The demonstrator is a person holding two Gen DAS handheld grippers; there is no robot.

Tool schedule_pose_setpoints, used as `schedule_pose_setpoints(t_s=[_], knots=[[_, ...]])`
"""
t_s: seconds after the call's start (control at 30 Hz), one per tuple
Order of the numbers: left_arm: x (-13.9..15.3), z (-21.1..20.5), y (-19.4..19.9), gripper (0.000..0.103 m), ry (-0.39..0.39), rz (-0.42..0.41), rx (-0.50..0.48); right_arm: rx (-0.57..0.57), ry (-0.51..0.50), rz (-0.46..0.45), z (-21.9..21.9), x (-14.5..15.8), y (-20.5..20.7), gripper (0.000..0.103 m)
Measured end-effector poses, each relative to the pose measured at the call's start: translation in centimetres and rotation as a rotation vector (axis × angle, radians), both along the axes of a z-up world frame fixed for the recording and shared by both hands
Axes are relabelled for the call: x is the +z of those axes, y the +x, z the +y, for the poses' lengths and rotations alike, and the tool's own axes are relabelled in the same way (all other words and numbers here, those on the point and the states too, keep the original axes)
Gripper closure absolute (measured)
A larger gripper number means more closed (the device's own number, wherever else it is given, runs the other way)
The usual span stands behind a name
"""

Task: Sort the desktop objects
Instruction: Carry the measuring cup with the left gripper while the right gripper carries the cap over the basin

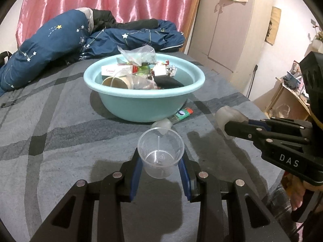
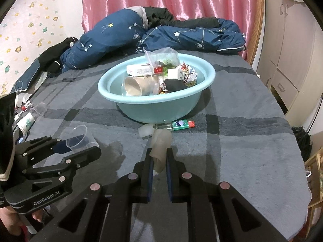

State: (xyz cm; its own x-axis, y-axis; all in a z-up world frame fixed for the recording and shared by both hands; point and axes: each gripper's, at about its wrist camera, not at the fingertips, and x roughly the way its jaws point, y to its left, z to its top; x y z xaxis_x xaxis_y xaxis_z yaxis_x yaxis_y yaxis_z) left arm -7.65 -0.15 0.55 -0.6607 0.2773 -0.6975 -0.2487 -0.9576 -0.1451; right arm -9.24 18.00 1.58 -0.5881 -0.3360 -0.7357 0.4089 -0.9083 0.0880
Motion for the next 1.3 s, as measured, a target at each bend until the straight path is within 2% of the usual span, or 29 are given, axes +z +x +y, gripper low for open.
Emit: schedule_pose_setpoints(t_s=[0.47,0.77,1.07,1.3], knots=[[2.3,0.8,0.3,0.065,-0.008,0.046,-0.005,0.002,-0.044,0.066,0.8,2.8,0.7,0.092],[4.9,1.0,-0.2,0.065,-0.009,0.087,0.006,0.000,-0.070,0.130,1.4,6.0,0.7,0.092],[7.7,1.3,-1.4,0.065,-0.007,0.131,-0.001,-0.003,-0.092,0.190,2.0,9.1,0.0,0.092],[8.8,1.4,-3.2,0.065,-0.011,0.152,0.010,0.002,-0.099,0.219,1.6,10.7,-1.1,0.092]])
